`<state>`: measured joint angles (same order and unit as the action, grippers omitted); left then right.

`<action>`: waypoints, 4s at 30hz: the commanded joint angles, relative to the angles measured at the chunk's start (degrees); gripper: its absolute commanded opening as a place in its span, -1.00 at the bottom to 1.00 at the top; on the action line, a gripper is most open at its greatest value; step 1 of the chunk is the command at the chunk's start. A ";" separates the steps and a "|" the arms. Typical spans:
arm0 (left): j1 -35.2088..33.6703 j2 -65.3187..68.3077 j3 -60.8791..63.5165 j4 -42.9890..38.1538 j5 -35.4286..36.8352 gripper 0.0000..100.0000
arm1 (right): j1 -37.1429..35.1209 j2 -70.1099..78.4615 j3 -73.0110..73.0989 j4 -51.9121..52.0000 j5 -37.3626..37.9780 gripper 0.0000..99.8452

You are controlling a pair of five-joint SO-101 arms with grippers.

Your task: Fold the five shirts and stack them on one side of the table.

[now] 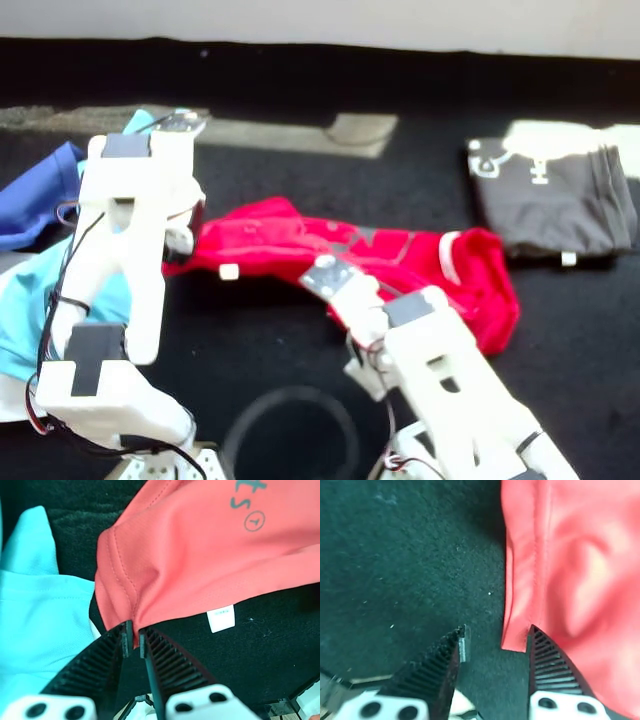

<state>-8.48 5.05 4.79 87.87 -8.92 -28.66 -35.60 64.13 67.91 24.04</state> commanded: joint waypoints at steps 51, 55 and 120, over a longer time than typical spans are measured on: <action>-0.66 -0.92 -0.84 -0.09 -0.35 -0.98 | 19.30 19.03 -1.98 -12.35 12.22 -0.97; -0.57 -0.48 -0.75 -0.18 -0.35 -0.98 | 19.12 12.97 -2.59 -7.16 12.13 -0.99; 4.53 -29.85 -53.93 13.01 -1.23 -0.98 | 35.91 11.38 -115.38 6.81 5.89 -0.99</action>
<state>-3.30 -21.85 -54.99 100.79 -9.71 6.68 -23.91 -47.25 72.66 30.55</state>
